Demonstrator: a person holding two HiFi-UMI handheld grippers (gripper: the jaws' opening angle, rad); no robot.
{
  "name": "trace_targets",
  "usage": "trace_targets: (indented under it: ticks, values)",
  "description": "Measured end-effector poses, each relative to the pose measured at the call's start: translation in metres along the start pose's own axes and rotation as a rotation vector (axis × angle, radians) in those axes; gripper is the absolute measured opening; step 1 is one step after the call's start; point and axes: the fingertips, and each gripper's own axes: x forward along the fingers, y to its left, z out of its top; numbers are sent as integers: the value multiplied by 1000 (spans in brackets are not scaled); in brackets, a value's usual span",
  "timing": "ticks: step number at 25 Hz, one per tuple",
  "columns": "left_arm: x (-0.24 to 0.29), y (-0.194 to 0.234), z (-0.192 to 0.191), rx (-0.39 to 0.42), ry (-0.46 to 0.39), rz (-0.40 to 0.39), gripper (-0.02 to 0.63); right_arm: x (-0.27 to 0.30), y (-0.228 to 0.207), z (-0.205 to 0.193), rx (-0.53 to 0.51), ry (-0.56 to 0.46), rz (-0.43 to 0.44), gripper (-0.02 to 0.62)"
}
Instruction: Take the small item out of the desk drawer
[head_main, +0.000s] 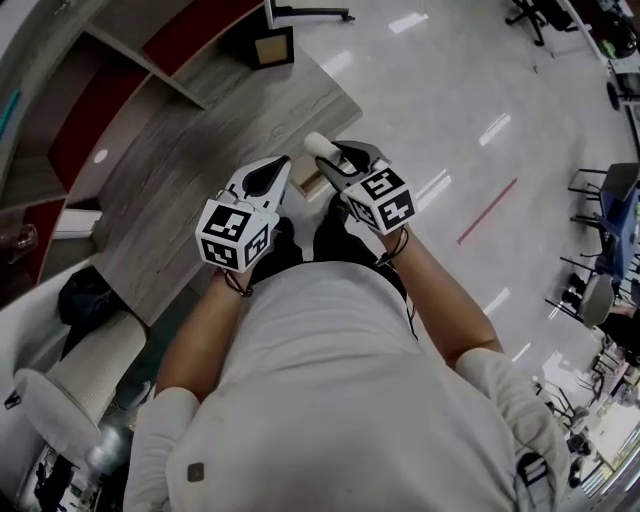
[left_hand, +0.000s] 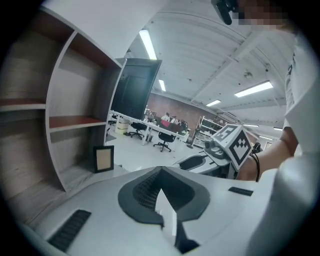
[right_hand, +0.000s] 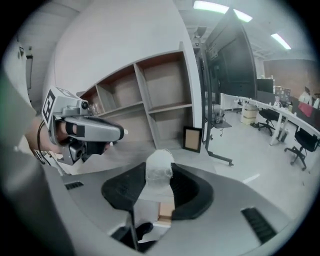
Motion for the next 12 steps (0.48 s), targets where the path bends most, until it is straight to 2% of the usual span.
trace_targets:
  ticks: [7, 12]
  values:
    - [-30, -7, 45, 79, -81, -28, 11, -36, 16, 53, -84, -95, -60, 156]
    - [-52, -9, 67, 121, -122, -40, 11, -62, 33, 79, -67, -169, -80, 156]
